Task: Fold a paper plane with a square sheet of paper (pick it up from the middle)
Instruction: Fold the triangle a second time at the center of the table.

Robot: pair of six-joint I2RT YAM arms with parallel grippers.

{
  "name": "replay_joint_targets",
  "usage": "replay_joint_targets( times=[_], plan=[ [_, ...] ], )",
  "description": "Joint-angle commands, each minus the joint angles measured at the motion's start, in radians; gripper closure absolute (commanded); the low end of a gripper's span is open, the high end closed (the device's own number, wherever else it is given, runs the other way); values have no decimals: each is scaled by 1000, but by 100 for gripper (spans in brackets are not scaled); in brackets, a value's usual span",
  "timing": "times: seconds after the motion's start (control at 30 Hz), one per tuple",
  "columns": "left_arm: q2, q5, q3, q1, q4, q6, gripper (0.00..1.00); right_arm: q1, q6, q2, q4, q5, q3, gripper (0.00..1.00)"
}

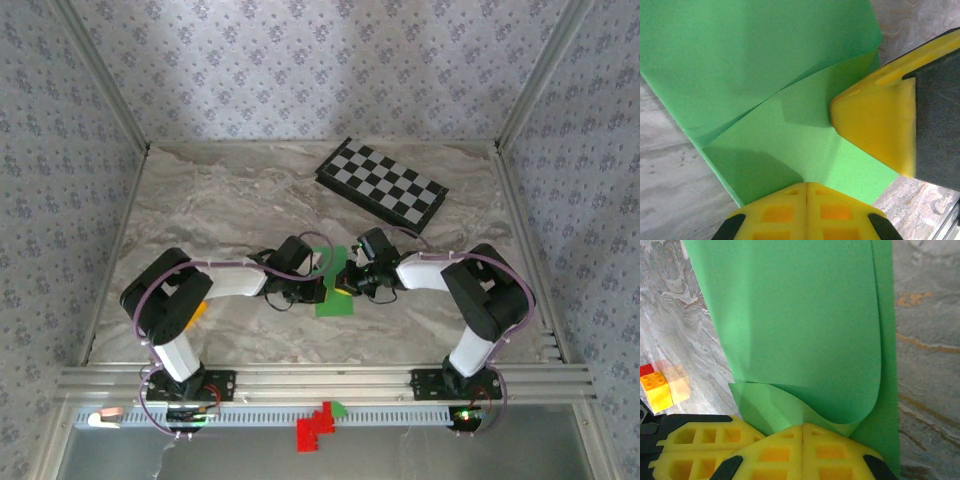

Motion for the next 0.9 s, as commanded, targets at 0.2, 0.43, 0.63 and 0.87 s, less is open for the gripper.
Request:
replay_joint_targets(
  times=[0.2,0.43,0.63,0.87],
  plan=[
    [33,-53,-61,11,-24,5,100,14,-9,-102,-34,7,-5,95],
    [43,-49,-69,14,-17,4,100,36,2,-65,-4,4,0,95],
    [44,-49,-77,21,-23,6,100,22,-10,12,18,-8,17,97],
    [79,-63,-91,38,-45,22,100,-27,-35,47,19,-18,24,98]
  ],
)
